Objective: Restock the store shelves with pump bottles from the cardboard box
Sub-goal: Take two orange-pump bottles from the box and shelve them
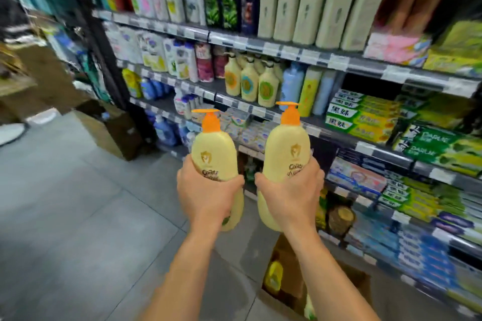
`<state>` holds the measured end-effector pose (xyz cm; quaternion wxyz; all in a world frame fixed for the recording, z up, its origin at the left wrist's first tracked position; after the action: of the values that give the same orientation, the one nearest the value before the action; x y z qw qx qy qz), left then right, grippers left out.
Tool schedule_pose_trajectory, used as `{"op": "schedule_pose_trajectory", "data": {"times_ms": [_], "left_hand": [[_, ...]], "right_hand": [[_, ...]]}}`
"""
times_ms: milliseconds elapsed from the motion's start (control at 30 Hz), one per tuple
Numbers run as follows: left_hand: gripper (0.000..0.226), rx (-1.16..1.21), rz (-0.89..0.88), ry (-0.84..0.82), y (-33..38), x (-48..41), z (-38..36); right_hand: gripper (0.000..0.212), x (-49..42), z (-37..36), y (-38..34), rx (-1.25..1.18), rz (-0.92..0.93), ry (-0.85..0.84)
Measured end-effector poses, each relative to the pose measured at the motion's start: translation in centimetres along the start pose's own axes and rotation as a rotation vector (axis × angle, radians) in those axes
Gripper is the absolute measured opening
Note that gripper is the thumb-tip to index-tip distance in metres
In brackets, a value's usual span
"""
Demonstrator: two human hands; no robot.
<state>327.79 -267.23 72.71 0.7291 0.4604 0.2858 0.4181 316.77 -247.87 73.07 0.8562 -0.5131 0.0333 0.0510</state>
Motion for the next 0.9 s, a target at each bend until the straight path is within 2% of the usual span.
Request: {"op": "schedule_pose_trajectory", "data": {"times_ms": [100,200,367,567,900], "left_hand": [[0.071,0.01,0.013,0.058,-0.6,-2.6,3.6],[0.08,0.025,-0.008,0.105,-1.5,-5.8,7.4],[0.067,0.052,-0.033,0.105,-3.6,-13.1,13.8],[0.074,0.051,-0.042,0.109,-6.8,-23.5,21.4],[0.07,0.037,-0.004,0.062,-11.4,-37.5,25.4]], "right_hand": [[0.087,0.4,-2.9,-2.6,-0.011,0.031,-0.03],[0.087,0.3,-6.8,-5.2,-0.007,0.054,-0.041],[0.089,0.5,-15.0,-10.0,-0.012,0.094,-0.023],[0.096,1.5,-25.5,-15.8,-0.032,0.081,-0.017],[0.09,-1.2,-41.3,-22.7,-0.054,0.092,-0.051]]}}
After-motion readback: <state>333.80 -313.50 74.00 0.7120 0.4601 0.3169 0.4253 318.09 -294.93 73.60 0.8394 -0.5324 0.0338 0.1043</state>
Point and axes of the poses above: each hand's wrist, its own x-axis away from the middle knuckle, its own z-axis out of the back of the hand, y = z × x, the point moved 8 cm from there along -x, towards the middle knuckle, and after that the axes turned 5 degrees about -y, right-handed, at the moved point
